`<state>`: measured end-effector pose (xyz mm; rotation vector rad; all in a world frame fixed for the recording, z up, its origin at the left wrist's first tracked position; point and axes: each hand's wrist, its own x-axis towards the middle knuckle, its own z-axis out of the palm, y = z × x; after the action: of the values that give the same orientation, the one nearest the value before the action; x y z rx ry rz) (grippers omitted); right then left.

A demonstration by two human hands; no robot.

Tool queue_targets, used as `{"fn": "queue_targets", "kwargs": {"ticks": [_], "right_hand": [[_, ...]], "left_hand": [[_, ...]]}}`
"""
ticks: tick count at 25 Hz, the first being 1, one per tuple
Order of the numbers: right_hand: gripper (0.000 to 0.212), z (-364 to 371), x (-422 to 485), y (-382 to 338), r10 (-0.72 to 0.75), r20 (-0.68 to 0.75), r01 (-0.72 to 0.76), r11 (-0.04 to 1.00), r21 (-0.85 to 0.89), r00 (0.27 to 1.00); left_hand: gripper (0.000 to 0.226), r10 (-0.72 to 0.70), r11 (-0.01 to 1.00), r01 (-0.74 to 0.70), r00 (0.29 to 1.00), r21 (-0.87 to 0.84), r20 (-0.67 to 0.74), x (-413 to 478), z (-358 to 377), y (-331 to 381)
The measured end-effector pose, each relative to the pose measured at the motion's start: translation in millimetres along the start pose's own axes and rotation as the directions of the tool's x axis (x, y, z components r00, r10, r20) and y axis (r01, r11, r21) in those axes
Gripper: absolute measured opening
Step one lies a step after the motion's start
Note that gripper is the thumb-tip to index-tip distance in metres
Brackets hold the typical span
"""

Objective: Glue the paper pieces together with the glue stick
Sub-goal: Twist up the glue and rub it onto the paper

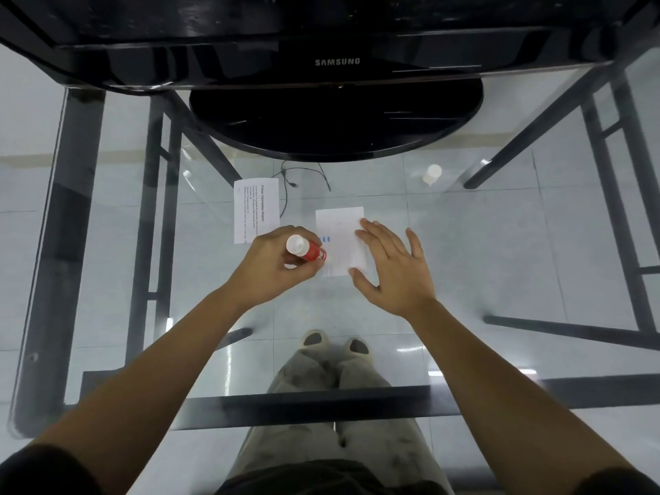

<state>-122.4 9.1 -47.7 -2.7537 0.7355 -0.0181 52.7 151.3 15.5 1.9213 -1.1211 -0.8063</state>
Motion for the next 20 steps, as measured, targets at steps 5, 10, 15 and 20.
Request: {"fn": "queue_targets", "kwargs": {"ticks": [5,10,15,20], "right_hand": [[0.062,2.6,0.6,0.6,0.008,-0.006,-0.008,1.000,0.014,1.000],[0.062,3.2,0.9,0.9,0.008,-0.023,-0.007,1.000,0.018,1.000],[0.062,2.6,0.7,0.7,0.008,-0.026,-0.008,1.000,0.016,1.000],[0.063,1.6,0.5,0.5,0.005,-0.013,-0.005,1.000,-0.003,1.000]], "left_hand": [[0.027,-0.018,0.990,-0.006,0.985,0.138,0.172,9.0,-1.5,3.8],[0.021,0.027,0.972,-0.051,0.994,0.229,0.108,29.3,-11.6,6.9],[0.026,0.037,0.957,-0.081,0.986,0.277,0.160,24.8,-3.6,11.2],[0.020,0.003,0.962,-0.038,0.992,0.271,0.128,46.0,-10.0,12.1]]}}
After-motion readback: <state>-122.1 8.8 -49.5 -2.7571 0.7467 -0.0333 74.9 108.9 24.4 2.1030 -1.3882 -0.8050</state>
